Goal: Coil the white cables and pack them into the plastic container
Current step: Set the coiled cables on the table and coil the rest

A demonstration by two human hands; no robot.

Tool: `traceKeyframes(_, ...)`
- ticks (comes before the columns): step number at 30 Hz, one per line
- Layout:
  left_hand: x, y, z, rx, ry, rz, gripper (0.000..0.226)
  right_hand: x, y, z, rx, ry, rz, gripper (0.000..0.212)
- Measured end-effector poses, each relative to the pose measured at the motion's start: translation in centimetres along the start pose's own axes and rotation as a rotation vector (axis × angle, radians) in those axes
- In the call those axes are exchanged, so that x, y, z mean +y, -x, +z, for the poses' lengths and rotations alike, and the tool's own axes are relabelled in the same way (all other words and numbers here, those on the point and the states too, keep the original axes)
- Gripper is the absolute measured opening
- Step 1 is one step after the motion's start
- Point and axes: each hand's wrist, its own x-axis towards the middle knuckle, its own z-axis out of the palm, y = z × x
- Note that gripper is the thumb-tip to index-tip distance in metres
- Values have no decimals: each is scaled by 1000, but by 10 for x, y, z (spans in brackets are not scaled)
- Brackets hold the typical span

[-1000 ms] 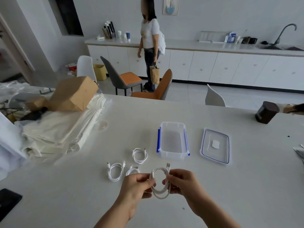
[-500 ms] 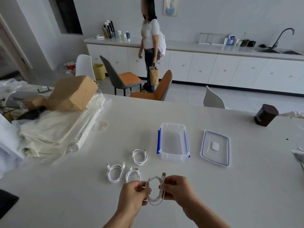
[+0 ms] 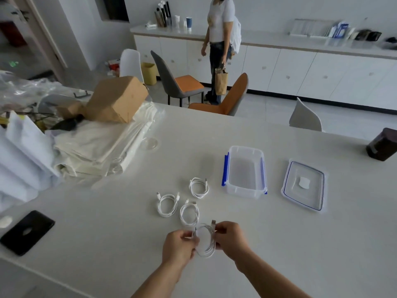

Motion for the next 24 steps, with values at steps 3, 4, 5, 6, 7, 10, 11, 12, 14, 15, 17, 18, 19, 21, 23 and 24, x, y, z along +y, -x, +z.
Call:
traceKeyframes(3, -7, -3, 6, 17, -42, 22, 7, 3, -2, 0, 23, 92, 4, 6)
traceKeyframes(4, -8, -3, 8, 20, -51, 28, 8, 6, -5, -1, 23, 106, 9, 6)
traceKeyframes(5, -7, -3, 9, 20, -46, 26, 8, 8, -7, -2, 21, 105, 16, 7)
traceKeyframes(6, -7, -3, 11, 13, -25, 13, 6, 7, -7, -3, 18, 97, 24, 8)
traceKeyframes(7, -7, -4, 12, 1, 16, -7, 5, 6, -7, -4, 11, 58, 37, 8)
traceKeyframes(10, -7, -7, 11, -27, 164, -78, 10, 3, -6, -11, -26, -125, 81, 15)
traceKeyframes(11, -8, -8, 10, -29, 209, -99, 13, 2, -6, -13, -39, -176, 96, 14)
traceKeyframes(12, -8, -8, 9, -33, 257, -119, 17, 2, -6, -15, -53, -217, 106, 15)
traceKeyframes(14, -9, -9, 8, -49, 326, -141, 22, 1, -4, -18, -79, -292, 122, 16)
traceKeyframes(15, -9, -9, 8, -59, 323, -135, 23, 1, -4, -19, -81, -317, 128, 17)
traceKeyframes(17, -9, -8, 8, -82, 252, -92, 23, 2, -3, -20, -81, -349, 134, 18)
traceKeyframes(18, -8, -7, 8, -89, 207, -63, 24, 2, -2, -21, -86, -368, 133, 18)
traceKeyframes(19, -6, -6, 8, -93, 174, -37, 26, 2, -2, -22, -92, -390, 133, 18)
traceKeyframes(21, -2, -4, 7, -107, 169, -13, 29, 1, -1, -26, -110, -427, 126, 17)
traceKeyframes(23, 3, -2, 3, -137, 247, -40, 28, 0, 1, -30, -142, -455, 113, 18)
traceKeyframes(24, 6, -2, 1, -159, 312, -64, 26, -1, 2, -32, -161, -461, 106, 20)
